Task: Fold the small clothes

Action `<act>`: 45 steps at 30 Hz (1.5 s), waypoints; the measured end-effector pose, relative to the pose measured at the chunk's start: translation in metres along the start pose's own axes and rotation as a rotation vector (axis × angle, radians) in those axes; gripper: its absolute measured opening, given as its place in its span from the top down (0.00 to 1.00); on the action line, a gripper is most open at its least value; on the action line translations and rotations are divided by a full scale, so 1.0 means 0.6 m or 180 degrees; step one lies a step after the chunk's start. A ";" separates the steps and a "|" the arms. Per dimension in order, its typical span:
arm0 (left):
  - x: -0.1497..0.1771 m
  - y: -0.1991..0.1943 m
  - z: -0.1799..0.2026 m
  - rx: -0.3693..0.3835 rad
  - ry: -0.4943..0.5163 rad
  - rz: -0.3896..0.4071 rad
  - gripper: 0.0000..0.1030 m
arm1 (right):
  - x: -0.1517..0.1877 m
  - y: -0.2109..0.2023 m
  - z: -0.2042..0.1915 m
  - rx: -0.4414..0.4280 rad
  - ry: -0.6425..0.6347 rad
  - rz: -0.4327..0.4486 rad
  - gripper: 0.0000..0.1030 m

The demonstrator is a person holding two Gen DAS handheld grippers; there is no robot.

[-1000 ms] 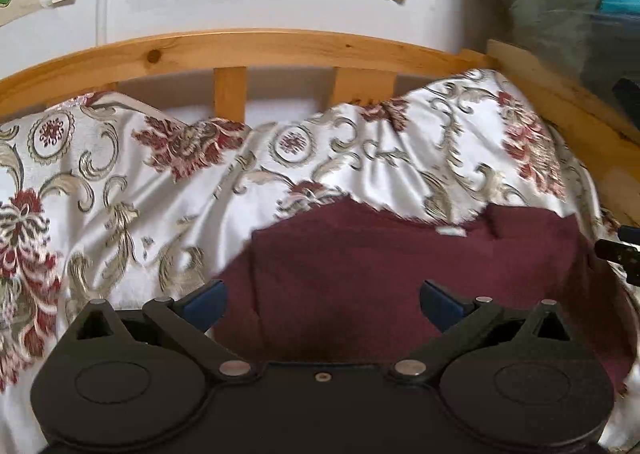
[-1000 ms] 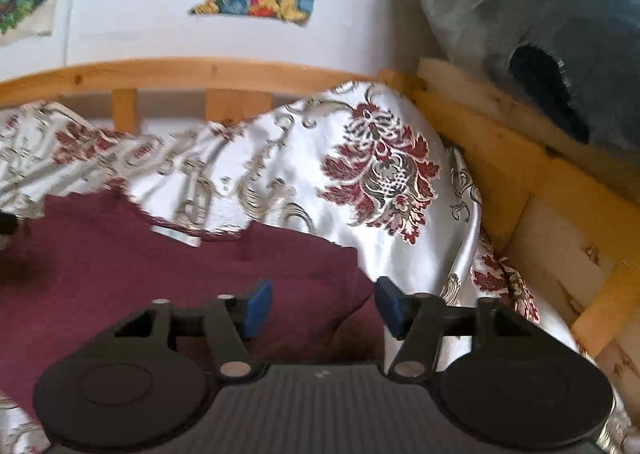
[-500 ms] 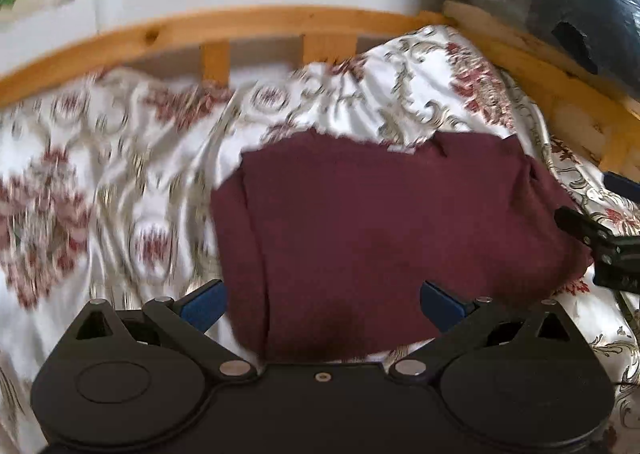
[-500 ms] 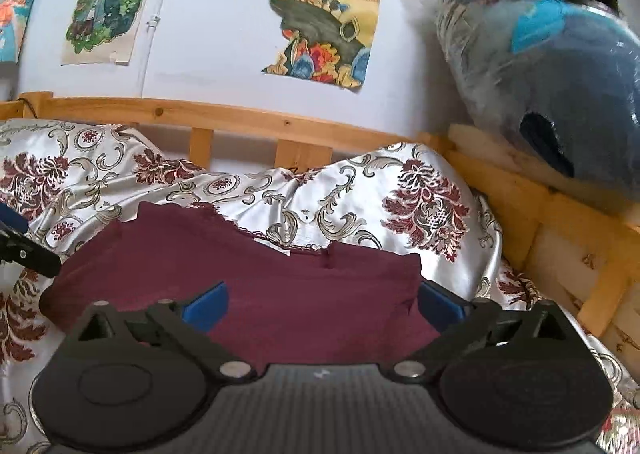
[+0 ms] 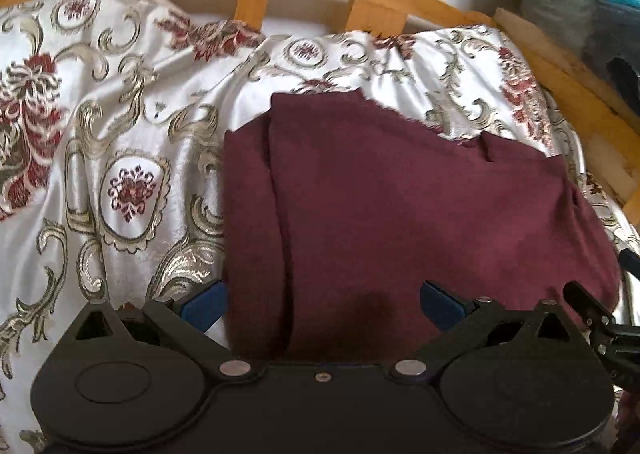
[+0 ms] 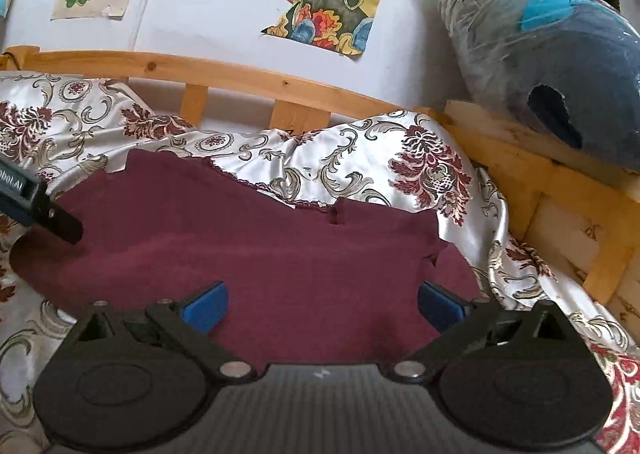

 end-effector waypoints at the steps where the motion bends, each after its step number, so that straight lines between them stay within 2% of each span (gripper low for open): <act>1: 0.001 0.006 -0.003 -0.0008 -0.0011 -0.0024 0.01 | -0.001 0.004 -0.002 0.0004 0.0000 0.0014 0.00; 6: 0.006 0.035 -0.026 0.0073 -0.0267 -0.0205 0.01 | 0.002 0.031 -0.019 -0.0046 -0.0042 0.0039 0.00; 9: 0.002 0.041 -0.039 0.0168 -0.0461 -0.0187 0.01 | 0.015 0.047 -0.028 -0.0033 -0.0112 -0.0045 0.00; 12: -0.001 0.042 -0.040 0.0187 -0.0519 -0.0188 0.01 | 0.026 0.057 -0.031 -0.0041 -0.0113 -0.0134 0.00; 16: -0.001 0.044 -0.038 0.0170 -0.0483 -0.0191 0.01 | 0.040 0.071 -0.035 -0.0078 -0.0111 -0.0274 0.00; 22: -0.001 0.044 -0.038 0.0178 -0.0486 -0.0200 0.01 | 0.051 0.076 -0.032 -0.0179 -0.0003 -0.0342 0.00; 27: -0.003 0.045 -0.042 0.0209 -0.0554 -0.0201 0.01 | 0.052 0.075 -0.032 -0.0193 0.0032 -0.0339 0.00; 45: 0.001 0.049 -0.039 0.0156 -0.0429 -0.0201 0.01 | 0.053 0.074 -0.032 -0.0189 0.0038 -0.0317 0.00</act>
Point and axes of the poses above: each gripper's, at about its wrist camera, not at the fingertips, and y roughly the way its jaws point, z to its right, x to its underside, the point moved 10 cm from there along y, roughly the way its jaws point, and after that the axes turned 2 degrees about -y, right-handed, at the moved point
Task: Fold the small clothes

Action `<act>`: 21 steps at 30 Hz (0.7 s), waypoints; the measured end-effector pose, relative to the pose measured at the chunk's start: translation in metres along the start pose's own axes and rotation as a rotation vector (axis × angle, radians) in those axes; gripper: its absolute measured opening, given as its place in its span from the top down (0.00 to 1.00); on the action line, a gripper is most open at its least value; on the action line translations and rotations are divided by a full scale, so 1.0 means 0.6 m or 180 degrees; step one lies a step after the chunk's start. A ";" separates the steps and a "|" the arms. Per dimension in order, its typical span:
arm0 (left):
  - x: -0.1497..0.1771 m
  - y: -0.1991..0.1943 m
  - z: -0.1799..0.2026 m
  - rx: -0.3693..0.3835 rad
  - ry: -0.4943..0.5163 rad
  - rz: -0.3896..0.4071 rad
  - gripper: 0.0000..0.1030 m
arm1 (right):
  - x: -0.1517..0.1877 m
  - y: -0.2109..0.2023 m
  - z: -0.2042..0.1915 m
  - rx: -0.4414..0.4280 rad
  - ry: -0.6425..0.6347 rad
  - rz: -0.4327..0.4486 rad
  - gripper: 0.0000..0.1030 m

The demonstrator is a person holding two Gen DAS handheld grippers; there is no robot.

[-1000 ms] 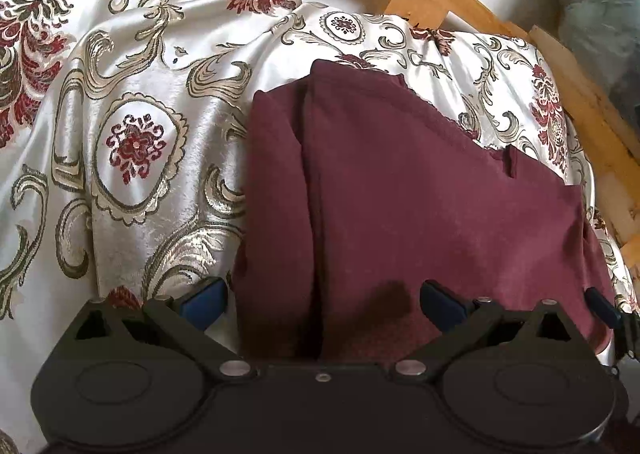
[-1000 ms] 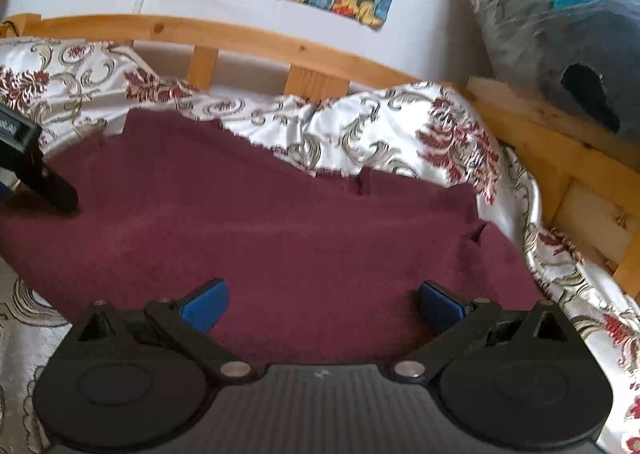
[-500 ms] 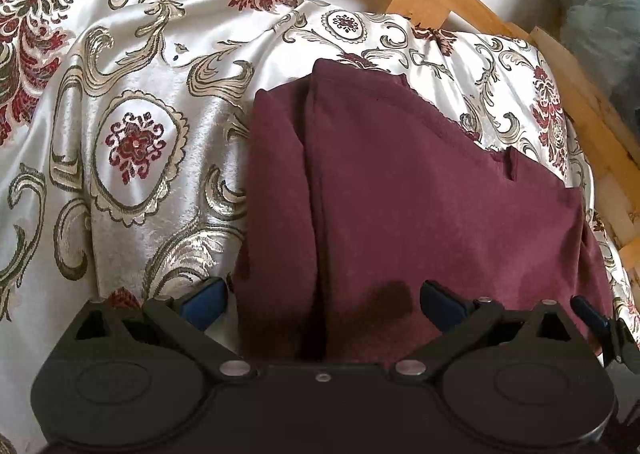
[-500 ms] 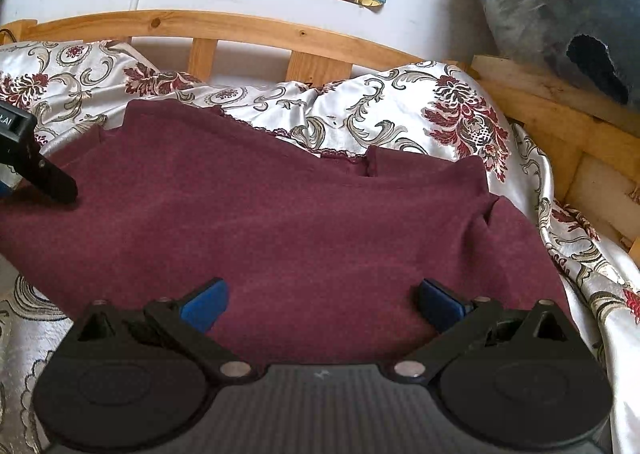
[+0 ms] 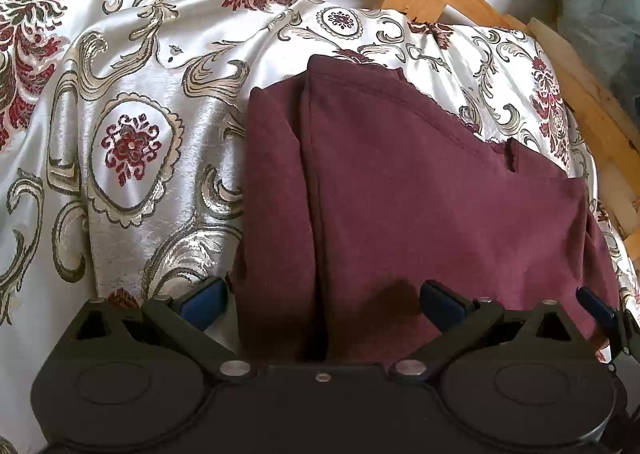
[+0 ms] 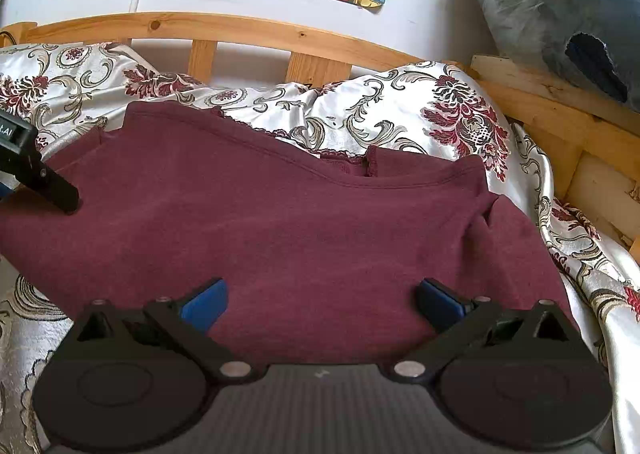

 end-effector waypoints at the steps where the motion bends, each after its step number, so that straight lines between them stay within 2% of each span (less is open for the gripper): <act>1: 0.000 0.000 0.000 -0.0004 0.0008 -0.0001 0.01 | 0.000 0.000 0.000 0.0000 0.0000 0.0000 0.00; 17: 0.000 0.001 0.000 -0.0002 0.0023 -0.0016 0.01 | 0.000 0.000 -0.002 0.0034 -0.0043 0.0006 0.00; 20: -0.002 -0.001 -0.005 -0.0025 -0.0065 -0.0012 0.06 | 0.000 0.000 -0.003 0.0032 -0.0040 0.0007 0.00; 21: -0.003 -0.003 -0.007 -0.0055 -0.0094 0.0000 0.11 | 0.000 0.000 -0.003 0.0034 -0.0042 0.0008 0.00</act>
Point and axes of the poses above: each gripper's, at about its wrist camera, not at the fingertips, and y roughly the way its jaws point, z to its right, x to its underside, the point moved 10 cm from there along y, roughly the way its jaws point, and after that the axes turned 2 degrees about -y, right-handed, at the moved point
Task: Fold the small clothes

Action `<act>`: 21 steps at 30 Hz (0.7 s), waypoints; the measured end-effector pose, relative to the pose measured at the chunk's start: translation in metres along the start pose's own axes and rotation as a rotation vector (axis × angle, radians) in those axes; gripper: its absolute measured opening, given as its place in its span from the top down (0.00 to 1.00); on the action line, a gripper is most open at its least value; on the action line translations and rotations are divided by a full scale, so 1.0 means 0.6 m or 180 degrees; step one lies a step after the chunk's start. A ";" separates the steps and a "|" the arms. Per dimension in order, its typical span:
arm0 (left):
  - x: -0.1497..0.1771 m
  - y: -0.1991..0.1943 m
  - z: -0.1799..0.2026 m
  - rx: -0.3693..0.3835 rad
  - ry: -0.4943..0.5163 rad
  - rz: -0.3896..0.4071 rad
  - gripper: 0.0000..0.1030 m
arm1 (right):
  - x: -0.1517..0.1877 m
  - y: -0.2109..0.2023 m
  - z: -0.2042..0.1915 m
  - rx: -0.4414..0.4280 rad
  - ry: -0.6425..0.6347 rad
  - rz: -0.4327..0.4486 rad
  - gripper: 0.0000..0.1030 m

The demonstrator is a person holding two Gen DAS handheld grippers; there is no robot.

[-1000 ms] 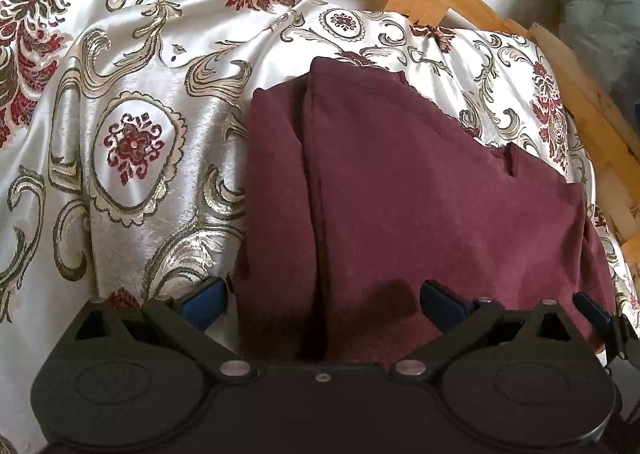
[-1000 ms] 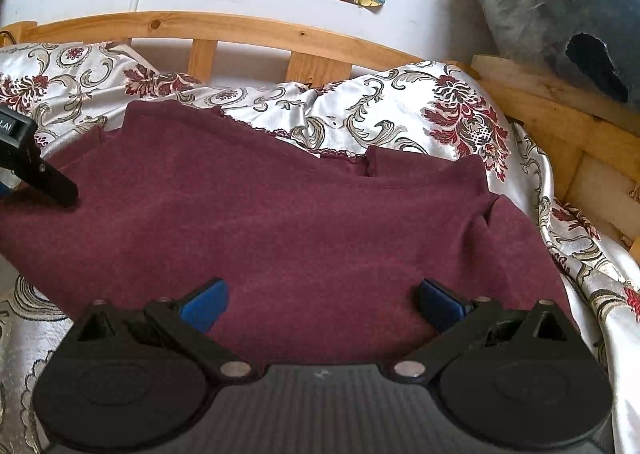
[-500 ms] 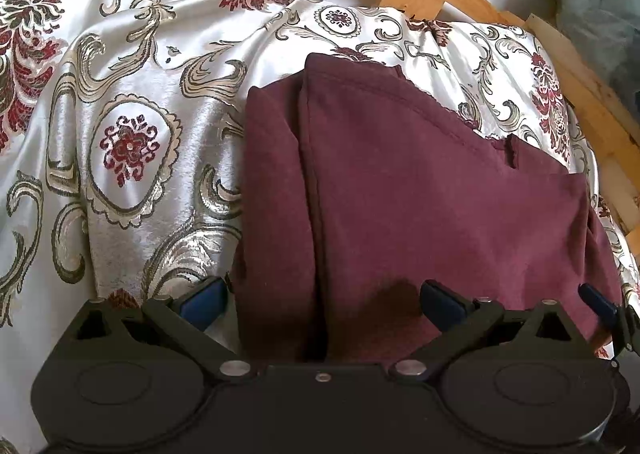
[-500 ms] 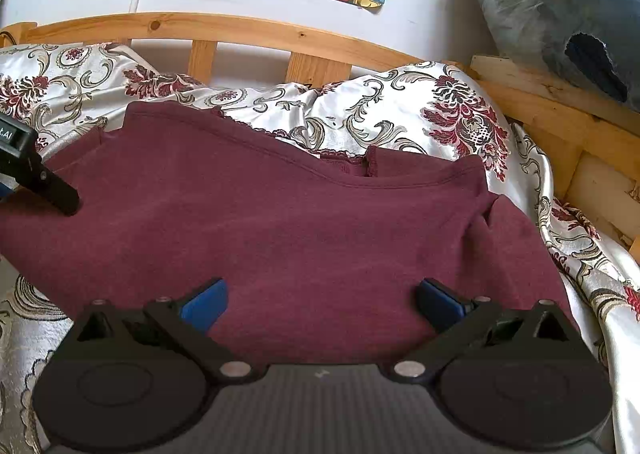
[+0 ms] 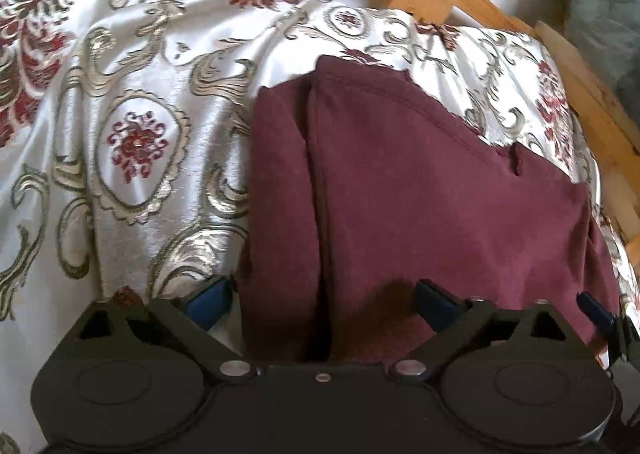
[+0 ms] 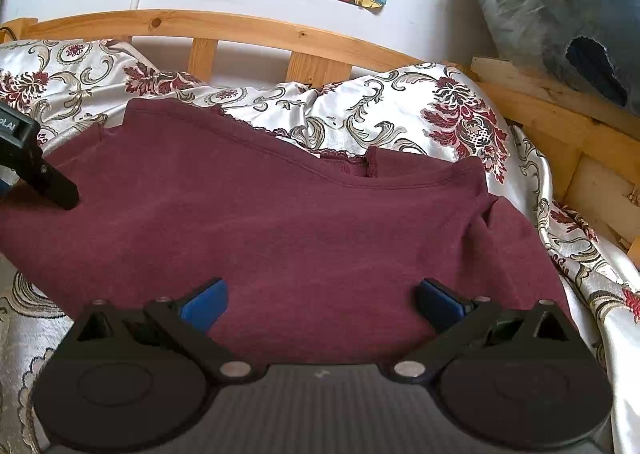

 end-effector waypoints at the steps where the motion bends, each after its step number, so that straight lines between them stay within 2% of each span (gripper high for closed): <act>1: 0.000 -0.002 -0.002 -0.0027 -0.0015 0.0014 0.17 | 0.000 0.000 0.000 0.0002 -0.0002 0.0000 0.00; 4: -0.001 -0.007 -0.002 -0.0047 -0.0009 0.0048 0.32 | 0.000 0.000 0.000 -0.0001 0.0001 0.0001 0.00; 9: -0.001 -0.009 0.003 -0.0011 0.0024 0.0075 0.49 | 0.002 0.002 0.000 -0.0022 0.0018 -0.0013 0.00; 13: -0.005 -0.011 0.011 -0.0048 0.0091 0.0100 0.71 | 0.000 0.007 0.008 -0.0150 0.0142 -0.0084 0.00; 14: -0.008 -0.014 0.018 -0.0063 0.0146 0.0113 0.73 | -0.003 0.008 0.011 -0.0196 0.0182 -0.0107 0.00; 17: -0.024 -0.031 0.057 -0.0110 0.0510 0.0264 0.77 | -0.015 -0.004 0.026 -0.0270 0.0305 -0.0064 0.00; 21: -0.055 -0.066 0.154 -0.0032 0.1102 0.0516 0.79 | -0.029 -0.034 0.061 -0.0189 0.0378 0.0085 0.00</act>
Point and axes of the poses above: each gripper's, at about its wrist camera, not at the fingertips, and y roughly the way its jaws point, z to its right, x to its underside, the point moved 10 cm from there along y, roughly the way its jaws point, and after that the axes turned 2 degrees about -y, right-handed, at the moved point
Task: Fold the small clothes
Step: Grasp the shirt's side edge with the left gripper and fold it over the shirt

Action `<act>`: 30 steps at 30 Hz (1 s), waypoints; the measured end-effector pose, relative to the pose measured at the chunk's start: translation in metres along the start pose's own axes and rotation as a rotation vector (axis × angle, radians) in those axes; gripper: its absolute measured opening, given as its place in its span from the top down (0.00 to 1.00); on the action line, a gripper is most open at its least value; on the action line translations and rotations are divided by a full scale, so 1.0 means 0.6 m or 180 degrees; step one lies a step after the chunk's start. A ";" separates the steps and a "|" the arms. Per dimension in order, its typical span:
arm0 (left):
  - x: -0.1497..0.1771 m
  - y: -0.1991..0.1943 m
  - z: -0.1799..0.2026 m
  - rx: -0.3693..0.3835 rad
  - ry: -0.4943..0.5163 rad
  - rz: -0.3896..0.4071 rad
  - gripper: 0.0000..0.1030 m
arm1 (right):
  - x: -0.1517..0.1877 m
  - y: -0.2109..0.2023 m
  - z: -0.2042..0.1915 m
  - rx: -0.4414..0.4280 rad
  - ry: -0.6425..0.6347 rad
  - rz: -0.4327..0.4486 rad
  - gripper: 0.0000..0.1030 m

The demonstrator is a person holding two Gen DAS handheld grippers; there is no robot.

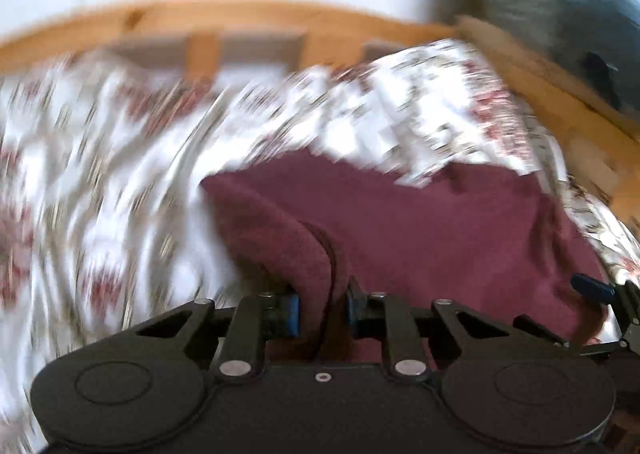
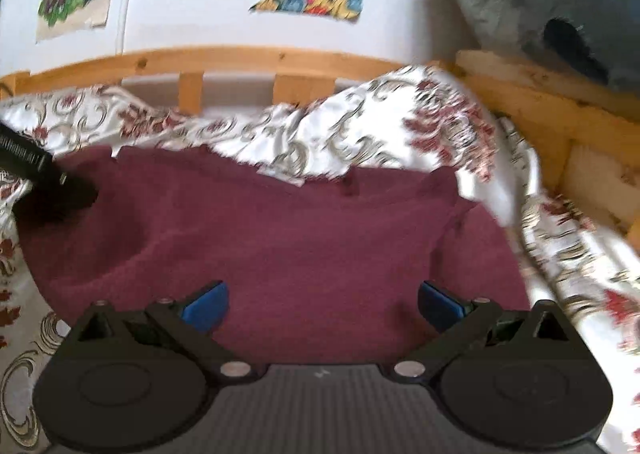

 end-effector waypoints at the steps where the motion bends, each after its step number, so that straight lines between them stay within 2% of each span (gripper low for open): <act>1: -0.016 -0.004 0.023 0.0033 0.0110 0.0035 0.79 | -0.001 -0.009 0.009 0.0010 0.0003 0.0013 0.00; 6: -0.102 -0.011 0.162 0.0269 0.0521 0.0218 0.79 | 0.010 -0.053 0.066 0.0136 0.0020 0.0048 0.00; 10: -0.129 0.007 0.291 0.0556 0.0800 0.0234 0.79 | 0.038 -0.076 0.114 0.0291 0.0089 -0.0048 0.00; 13: -0.106 0.043 0.379 0.0685 0.1073 0.0088 0.79 | 0.062 -0.086 0.146 0.0390 0.0193 -0.0152 0.00; 16: -0.061 0.090 0.435 0.0773 0.1206 -0.0171 0.79 | 0.082 -0.099 0.172 0.0422 0.0304 -0.0218 0.00; 20: -0.011 0.121 0.456 0.0774 0.1234 -0.0334 0.79 | 0.100 -0.117 0.189 0.0409 0.0354 -0.0247 0.00; 24: -0.003 0.121 0.457 0.0759 0.1242 -0.0326 0.76 | 0.113 -0.129 0.188 0.0348 0.0307 -0.0253 0.00; 26: -0.007 0.112 0.457 0.0853 0.1178 -0.0364 0.66 | 0.116 -0.130 0.183 0.0316 0.0276 -0.0236 0.00; 28: -0.014 0.100 0.457 0.1047 0.1031 -0.0420 0.39 | 0.117 -0.128 0.181 0.0314 0.0269 -0.0241 0.00; 30: -0.021 0.080 0.456 0.1286 0.0859 -0.0457 0.23 | 0.115 -0.130 0.180 0.0317 0.0279 -0.0233 0.00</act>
Point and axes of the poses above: each gripper's, at about its wrist camera, not at the fingertips, and y roughly the way its jaws point, z to its right, x to its underside, the point moved 10 cm from there along y, roughly the way its jaws point, and after that the axes turned 2 degrees about -y, right-handed, at the moved point
